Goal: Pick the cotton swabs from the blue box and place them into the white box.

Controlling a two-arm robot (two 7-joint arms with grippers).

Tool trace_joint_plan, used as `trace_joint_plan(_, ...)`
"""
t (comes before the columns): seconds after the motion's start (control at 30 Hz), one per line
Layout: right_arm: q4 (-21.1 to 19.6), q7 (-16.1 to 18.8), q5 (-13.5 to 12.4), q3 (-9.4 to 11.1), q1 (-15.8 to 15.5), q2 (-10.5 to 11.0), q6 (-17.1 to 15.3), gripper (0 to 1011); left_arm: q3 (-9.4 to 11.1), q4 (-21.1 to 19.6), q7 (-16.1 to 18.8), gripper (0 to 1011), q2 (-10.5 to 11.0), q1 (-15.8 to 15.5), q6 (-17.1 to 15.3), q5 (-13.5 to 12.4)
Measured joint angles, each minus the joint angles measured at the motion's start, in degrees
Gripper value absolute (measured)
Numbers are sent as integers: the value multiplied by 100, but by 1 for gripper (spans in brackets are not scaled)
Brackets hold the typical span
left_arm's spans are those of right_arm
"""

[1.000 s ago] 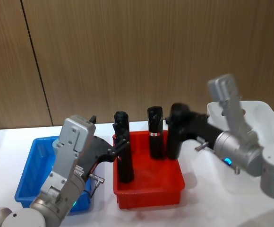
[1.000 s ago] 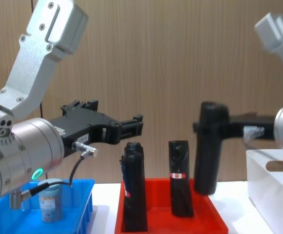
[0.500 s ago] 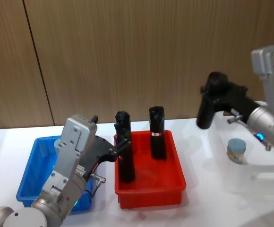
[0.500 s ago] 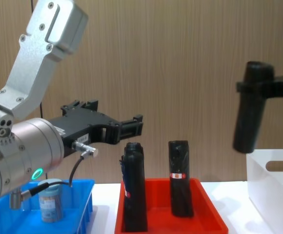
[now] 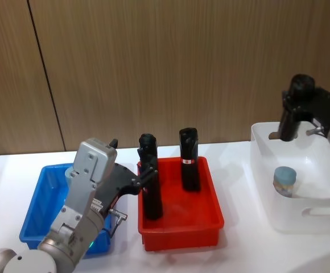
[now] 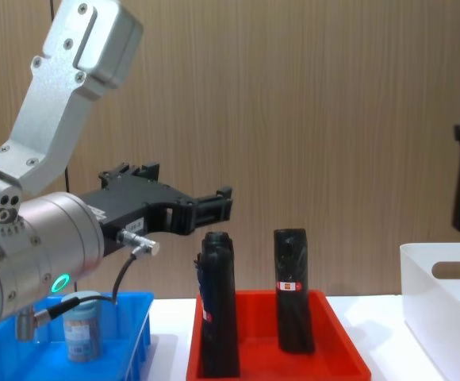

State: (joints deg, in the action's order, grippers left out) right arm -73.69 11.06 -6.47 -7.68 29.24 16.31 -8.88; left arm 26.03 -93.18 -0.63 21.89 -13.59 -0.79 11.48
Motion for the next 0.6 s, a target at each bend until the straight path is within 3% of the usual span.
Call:
trace_joint_plan(0.43,1033,-281,227,49,388,-17,429,466,0,0,0,1004,0,0,0,0)
trace_joint_plan(0.6,1335,-292,229,54,501,-38,507,607,0,0,0,1004,0,0,0,0)
